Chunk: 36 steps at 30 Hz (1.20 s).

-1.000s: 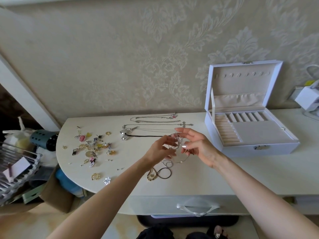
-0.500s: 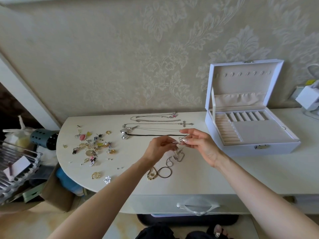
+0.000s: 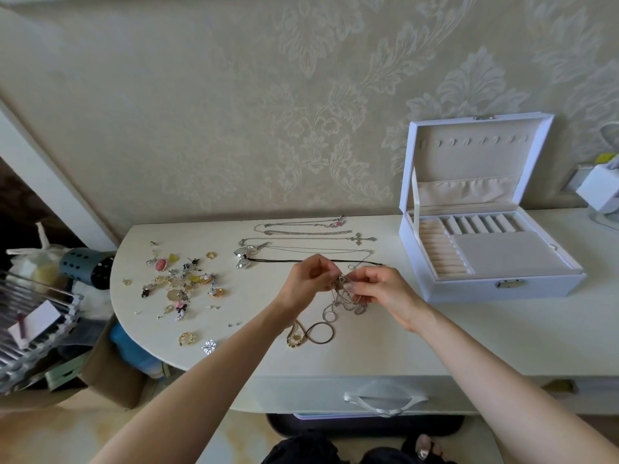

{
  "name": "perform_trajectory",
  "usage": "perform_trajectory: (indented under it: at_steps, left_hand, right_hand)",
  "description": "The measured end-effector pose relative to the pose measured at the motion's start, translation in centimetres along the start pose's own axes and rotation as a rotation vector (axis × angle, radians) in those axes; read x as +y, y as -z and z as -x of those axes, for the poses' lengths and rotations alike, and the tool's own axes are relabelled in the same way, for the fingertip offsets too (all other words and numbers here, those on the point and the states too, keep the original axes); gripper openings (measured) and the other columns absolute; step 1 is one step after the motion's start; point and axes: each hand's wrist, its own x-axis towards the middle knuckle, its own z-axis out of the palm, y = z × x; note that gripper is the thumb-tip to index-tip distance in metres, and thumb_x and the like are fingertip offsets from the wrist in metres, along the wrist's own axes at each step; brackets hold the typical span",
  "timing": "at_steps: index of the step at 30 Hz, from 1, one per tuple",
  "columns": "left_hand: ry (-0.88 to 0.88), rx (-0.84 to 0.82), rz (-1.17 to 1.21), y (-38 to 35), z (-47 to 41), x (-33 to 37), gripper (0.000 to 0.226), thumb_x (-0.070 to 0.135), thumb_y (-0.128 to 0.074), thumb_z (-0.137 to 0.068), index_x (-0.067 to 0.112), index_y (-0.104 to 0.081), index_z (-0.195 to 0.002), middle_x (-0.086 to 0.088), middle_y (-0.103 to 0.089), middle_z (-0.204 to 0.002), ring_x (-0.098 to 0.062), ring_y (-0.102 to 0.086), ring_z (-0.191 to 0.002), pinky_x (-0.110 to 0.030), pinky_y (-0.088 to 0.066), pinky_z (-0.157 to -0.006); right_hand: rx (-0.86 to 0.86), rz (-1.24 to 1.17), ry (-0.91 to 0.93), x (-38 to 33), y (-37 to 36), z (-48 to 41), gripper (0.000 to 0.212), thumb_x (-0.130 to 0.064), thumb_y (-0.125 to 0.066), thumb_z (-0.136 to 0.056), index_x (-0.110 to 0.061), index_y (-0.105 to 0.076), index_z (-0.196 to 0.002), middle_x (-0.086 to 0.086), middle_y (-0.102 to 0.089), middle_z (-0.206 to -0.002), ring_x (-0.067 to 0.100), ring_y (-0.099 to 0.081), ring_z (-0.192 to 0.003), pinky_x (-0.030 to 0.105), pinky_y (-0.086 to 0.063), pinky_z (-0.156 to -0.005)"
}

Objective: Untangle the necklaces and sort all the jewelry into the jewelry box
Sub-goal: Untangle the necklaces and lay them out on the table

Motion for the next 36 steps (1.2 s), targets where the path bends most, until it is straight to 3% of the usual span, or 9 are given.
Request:
perform_trajectory:
  at_steps: [2,5,10,18,21,26,31,36]
  left_hand:
    - [0.015,-0.003,0.02,0.0,0.0,0.1,0.007,0.007,-0.057,-0.092,0.009,-0.058,-0.085,-0.007,-0.061,-0.08,-0.016,-0.06,-0.076,-0.032,-0.051,-0.081]
    - [0.036,-0.003,0.071,-0.1,0.1,0.4,0.006,0.007,-0.055,-0.093,0.006,-0.055,-0.087,-0.001,-0.065,-0.073,-0.011,-0.063,-0.067,-0.024,-0.053,-0.07]
    - [0.08,-0.02,0.106,-0.2,0.1,0.6,0.008,0.011,-0.05,-0.096,0.004,-0.051,-0.092,-0.005,-0.066,-0.072,-0.015,-0.063,-0.064,-0.026,-0.055,-0.067]
    - [0.092,-0.077,-0.025,-0.2,0.2,0.4,0.003,0.008,-0.052,-0.093,0.006,-0.052,-0.096,-0.001,-0.064,-0.079,-0.011,-0.06,-0.067,-0.021,-0.047,-0.061]
    - [0.082,-0.165,-0.113,-0.1,0.4,0.4,0.018,0.006,-0.057,-0.085,0.009,-0.054,-0.103,0.006,-0.063,-0.083,-0.006,-0.056,-0.069,-0.017,-0.041,-0.061]
    - [0.036,-0.177,-0.268,-0.4,0.3,0.0,0.009,0.012,-0.064,-0.086,0.019,-0.057,-0.085,0.008,-0.057,-0.081,0.002,-0.047,-0.06,-0.013,-0.038,-0.061]
    - [0.004,-0.223,-0.369,-1.1,0.0,-0.3,0.011,0.016,-0.063,-0.088,0.011,-0.064,-0.097,0.009,-0.057,-0.08,0.007,-0.047,-0.055,-0.012,-0.037,-0.063]
    - [0.059,-0.232,-0.319,-1.3,0.0,-0.1,0.006,0.014,-0.054,-0.092,0.01,-0.058,-0.094,0.001,-0.06,-0.085,0.004,-0.053,-0.059,-0.012,-0.041,-0.06]
  right_hand:
    - [0.021,-0.01,0.004,0.0,-0.2,0.0,0.007,-0.004,-0.067,-0.083,-0.003,-0.067,-0.09,0.003,-0.061,-0.069,0.012,-0.056,-0.064,0.022,-0.048,-0.062]
    - [0.053,-0.033,0.013,-0.2,-0.2,-0.1,0.007,-0.005,-0.065,-0.085,0.0,-0.066,-0.09,0.003,-0.058,-0.066,0.011,-0.054,-0.059,0.02,-0.048,-0.059]
    - [0.035,-0.035,0.013,-0.5,-0.1,0.1,0.006,-0.008,-0.061,-0.089,-0.007,-0.063,-0.083,0.01,-0.066,-0.072,0.015,-0.054,-0.053,0.027,-0.044,-0.059]
    - [0.011,-0.046,0.036,-1.2,-0.2,0.4,0.009,-0.013,-0.059,-0.091,-0.006,-0.06,-0.087,0.019,-0.069,-0.076,0.017,-0.049,-0.054,0.024,-0.045,-0.059]
    - [0.015,-0.057,0.066,-1.4,-0.2,0.3,0.009,-0.011,-0.062,-0.088,-0.002,-0.062,-0.087,0.015,-0.066,-0.073,0.02,-0.05,-0.057,0.025,-0.044,-0.058]
    - [0.009,-0.094,0.101,-1.8,-0.1,0.5,0.009,-0.006,-0.067,-0.083,0.001,-0.061,-0.083,0.014,-0.066,-0.072,0.02,-0.052,-0.058,0.027,-0.046,-0.06]
    - [-0.049,-0.086,0.138,-2.1,0.1,0.6,0.009,-0.007,-0.067,-0.082,0.001,-0.063,-0.083,0.016,-0.07,-0.082,0.022,-0.055,-0.064,0.029,-0.049,-0.065]
    - [-0.02,-0.117,0.152,-2.5,0.3,0.6,0.005,0.0,-0.064,-0.083,-0.004,-0.062,-0.084,0.019,-0.069,-0.084,0.02,-0.058,-0.061,0.026,-0.051,-0.061]
